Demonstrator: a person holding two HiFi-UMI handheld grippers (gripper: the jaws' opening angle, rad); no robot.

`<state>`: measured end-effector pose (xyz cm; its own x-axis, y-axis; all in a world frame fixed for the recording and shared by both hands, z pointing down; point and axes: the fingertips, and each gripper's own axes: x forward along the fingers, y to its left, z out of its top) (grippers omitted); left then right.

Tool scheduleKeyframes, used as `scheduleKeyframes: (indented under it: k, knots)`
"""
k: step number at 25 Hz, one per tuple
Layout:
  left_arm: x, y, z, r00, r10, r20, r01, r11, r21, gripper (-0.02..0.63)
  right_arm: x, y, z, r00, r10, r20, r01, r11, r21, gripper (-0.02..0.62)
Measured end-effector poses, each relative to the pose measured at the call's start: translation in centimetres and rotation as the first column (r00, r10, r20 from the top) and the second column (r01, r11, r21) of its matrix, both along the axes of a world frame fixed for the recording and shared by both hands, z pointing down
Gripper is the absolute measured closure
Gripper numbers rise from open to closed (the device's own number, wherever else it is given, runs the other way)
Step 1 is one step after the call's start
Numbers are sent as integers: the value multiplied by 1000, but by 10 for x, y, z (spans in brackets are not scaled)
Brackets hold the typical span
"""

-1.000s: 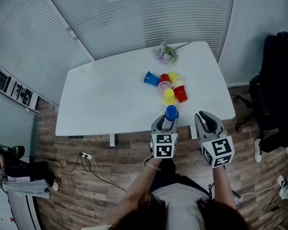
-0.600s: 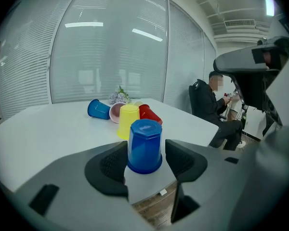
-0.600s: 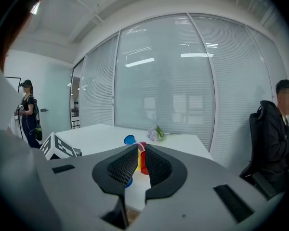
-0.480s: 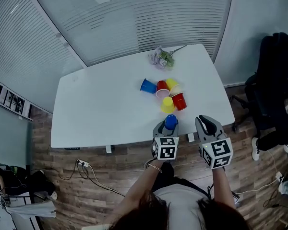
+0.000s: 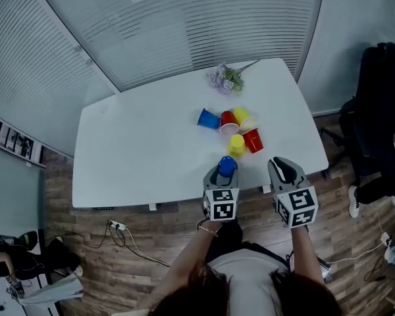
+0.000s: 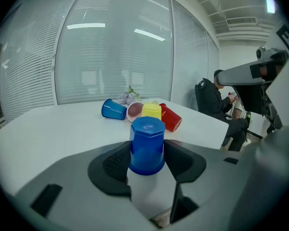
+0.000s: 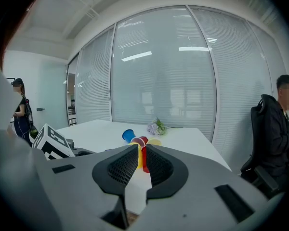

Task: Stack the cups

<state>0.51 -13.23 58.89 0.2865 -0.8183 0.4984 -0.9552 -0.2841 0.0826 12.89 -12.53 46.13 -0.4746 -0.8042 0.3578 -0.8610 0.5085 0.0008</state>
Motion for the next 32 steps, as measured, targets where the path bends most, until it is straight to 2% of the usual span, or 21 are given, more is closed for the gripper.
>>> scheduleKeyframes:
  k: [8,20,26,32]
  knots:
    - [-25,-25,2,1000,8,3,-8,1000,-8,374,-16,-20,24,1000,12,-21,-12,999,-40,519]
    - [-37,-59,3,999,53,-1,-53,999,-7,374,-20,-43,66,996,74,-55,-81,986,-144,392]
    - [-41,-77,-1,997,77,6,-77,997,12,374,-23,-60,97,997,56,-62,-68,976,-208,323]
    - [-36,-82,-5,995,101,-16,-101,995,12,373,-19,-73,127,995,56,-79,-76,958,-275,293]
